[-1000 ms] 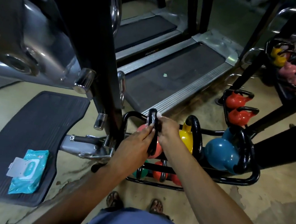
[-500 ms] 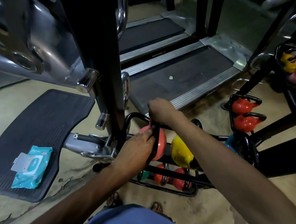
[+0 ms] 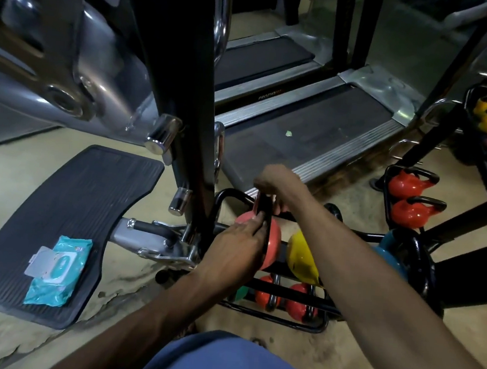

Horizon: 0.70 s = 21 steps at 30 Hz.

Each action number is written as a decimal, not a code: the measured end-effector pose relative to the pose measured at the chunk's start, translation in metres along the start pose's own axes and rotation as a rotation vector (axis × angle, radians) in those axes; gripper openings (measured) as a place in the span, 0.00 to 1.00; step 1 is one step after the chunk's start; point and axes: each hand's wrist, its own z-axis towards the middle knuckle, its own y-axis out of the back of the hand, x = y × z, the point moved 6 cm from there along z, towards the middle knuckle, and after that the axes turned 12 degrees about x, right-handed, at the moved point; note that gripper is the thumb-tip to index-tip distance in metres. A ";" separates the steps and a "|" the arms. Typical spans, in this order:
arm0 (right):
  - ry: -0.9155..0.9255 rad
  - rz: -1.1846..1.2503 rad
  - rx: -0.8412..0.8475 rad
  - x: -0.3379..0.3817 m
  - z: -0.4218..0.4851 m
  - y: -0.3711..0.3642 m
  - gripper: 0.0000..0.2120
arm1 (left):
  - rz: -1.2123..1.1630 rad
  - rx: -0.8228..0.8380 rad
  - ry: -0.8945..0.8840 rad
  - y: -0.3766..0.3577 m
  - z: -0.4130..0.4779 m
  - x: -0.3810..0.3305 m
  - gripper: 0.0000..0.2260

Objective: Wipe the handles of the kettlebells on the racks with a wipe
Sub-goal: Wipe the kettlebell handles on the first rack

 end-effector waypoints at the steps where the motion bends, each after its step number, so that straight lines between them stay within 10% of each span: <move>1: -0.011 0.262 0.069 -0.014 0.000 -0.007 0.15 | -0.011 0.001 -0.003 -0.001 0.000 0.001 0.31; 6: 0.029 1.403 -0.139 -0.061 0.014 -0.055 0.19 | -0.051 0.007 -0.056 0.001 0.000 0.005 0.31; 10: 0.141 1.973 0.132 -0.026 -0.006 -0.096 0.21 | -0.075 -0.009 -0.061 0.010 0.006 0.011 0.26; 16: 0.108 2.119 0.040 -0.027 -0.003 -0.079 0.20 | -0.043 0.025 -0.090 0.011 0.004 0.012 0.26; 21: 0.114 1.646 -0.410 -0.038 -0.004 -0.089 0.21 | -0.044 0.033 -0.064 0.001 0.004 0.016 0.28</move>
